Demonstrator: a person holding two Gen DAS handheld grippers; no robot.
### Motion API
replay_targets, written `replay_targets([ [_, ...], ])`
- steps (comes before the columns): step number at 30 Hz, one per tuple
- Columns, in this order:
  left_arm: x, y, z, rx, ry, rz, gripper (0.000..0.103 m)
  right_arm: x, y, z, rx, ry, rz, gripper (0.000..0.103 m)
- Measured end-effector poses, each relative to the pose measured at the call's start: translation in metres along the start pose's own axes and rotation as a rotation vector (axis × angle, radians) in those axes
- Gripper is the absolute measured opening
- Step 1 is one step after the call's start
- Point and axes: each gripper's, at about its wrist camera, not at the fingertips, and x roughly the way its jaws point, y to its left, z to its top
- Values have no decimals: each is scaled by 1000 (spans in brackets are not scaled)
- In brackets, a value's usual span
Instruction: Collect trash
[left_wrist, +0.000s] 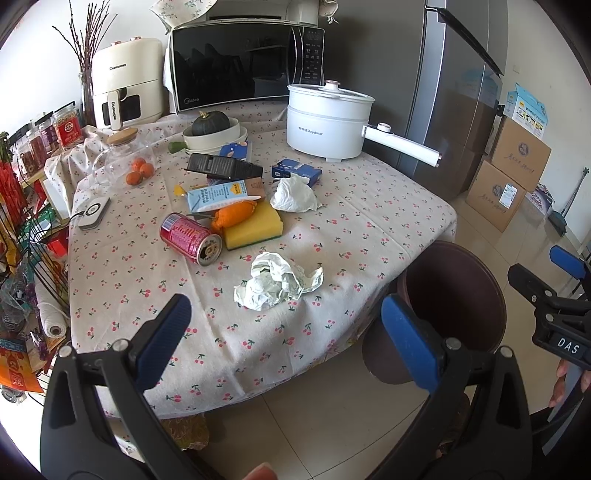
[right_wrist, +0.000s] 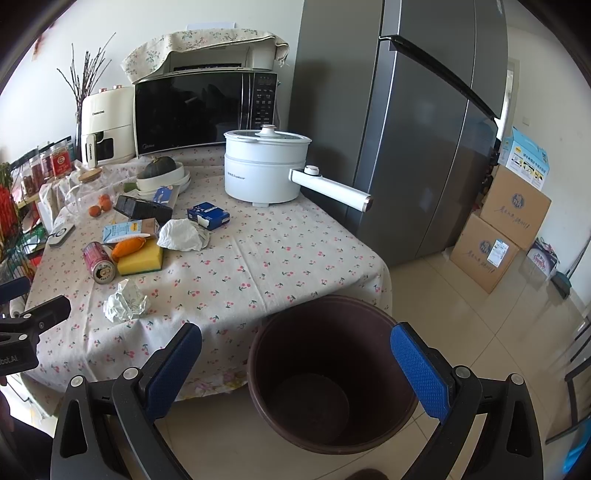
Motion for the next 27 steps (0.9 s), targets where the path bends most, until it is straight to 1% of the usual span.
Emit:
replay_targets([
  [17,0,1,0,3,3,2,103,1,0,0,2,-1,0,103],
  [27,1,4,-1,4,24,-6,103,1,-1,-1,5,-3,-13,103],
])
